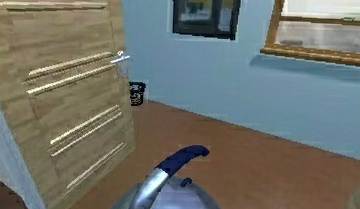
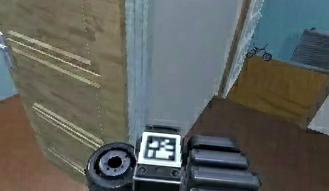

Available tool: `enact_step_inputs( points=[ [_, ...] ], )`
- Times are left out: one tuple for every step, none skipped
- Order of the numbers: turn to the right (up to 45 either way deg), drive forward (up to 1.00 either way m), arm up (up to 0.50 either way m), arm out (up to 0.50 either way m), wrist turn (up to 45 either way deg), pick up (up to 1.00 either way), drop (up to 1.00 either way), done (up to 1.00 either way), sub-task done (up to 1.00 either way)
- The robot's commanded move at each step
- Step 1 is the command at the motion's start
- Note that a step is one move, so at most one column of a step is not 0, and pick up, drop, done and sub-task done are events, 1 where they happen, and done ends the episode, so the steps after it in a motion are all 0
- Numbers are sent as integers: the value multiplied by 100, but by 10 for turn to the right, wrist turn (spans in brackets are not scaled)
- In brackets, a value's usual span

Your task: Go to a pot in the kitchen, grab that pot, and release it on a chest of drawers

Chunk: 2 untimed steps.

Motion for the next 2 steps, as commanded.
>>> enact_step_inputs(
  points=[
    [300, 0, 0, 0, 0, 0, 0, 0, 0],
    [0, 100, 0, 0, 0, 0, 0, 0, 0]
  ],
)
